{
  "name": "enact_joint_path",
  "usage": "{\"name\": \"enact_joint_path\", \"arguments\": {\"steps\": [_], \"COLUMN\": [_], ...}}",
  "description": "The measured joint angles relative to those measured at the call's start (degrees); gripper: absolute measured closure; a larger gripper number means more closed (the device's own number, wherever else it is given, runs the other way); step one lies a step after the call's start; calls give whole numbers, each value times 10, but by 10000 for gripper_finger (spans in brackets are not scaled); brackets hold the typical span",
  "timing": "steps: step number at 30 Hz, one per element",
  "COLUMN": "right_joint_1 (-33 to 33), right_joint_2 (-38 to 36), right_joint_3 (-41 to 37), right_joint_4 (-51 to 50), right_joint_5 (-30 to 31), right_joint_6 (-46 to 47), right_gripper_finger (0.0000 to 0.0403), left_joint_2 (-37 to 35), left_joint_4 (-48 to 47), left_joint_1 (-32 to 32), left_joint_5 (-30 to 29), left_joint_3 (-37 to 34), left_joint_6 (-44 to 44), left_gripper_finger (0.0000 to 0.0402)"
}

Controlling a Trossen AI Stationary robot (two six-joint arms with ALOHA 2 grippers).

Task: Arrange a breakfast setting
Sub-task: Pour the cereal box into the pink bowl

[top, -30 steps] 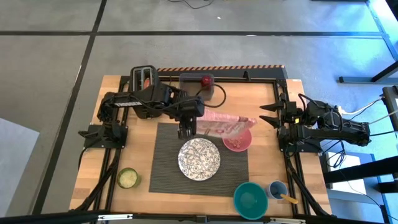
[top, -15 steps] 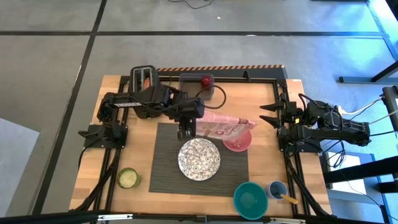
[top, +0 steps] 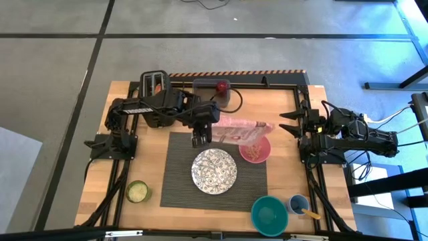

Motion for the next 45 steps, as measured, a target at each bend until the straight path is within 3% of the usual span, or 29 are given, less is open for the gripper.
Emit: {"name": "enact_joint_path", "arguments": {"steps": [9, 14, 30, 45], "right_joint_1": [0, 0, 0, 0], "right_joint_2": [0, 0, 0, 0], "right_joint_3": [0, 0, 0, 0], "right_joint_4": [0, 0, 0, 0], "right_joint_5": [0, 0, 0, 0], "right_joint_6": [-7, -15, -15, -14], "right_gripper_finger": [217, 217, 217, 217], "left_joint_2": [0, 0, 0, 0], "left_joint_4": [14, 15, -10, -2], "left_joint_1": [14, 16, 22, 21], "left_joint_5": [5, 38, 9, 42], "left_joint_3": [0, 0, 0, 0], "left_joint_6": [5, 13, -16, -10], "left_gripper_finger": [229, 229, 229, 229]}}
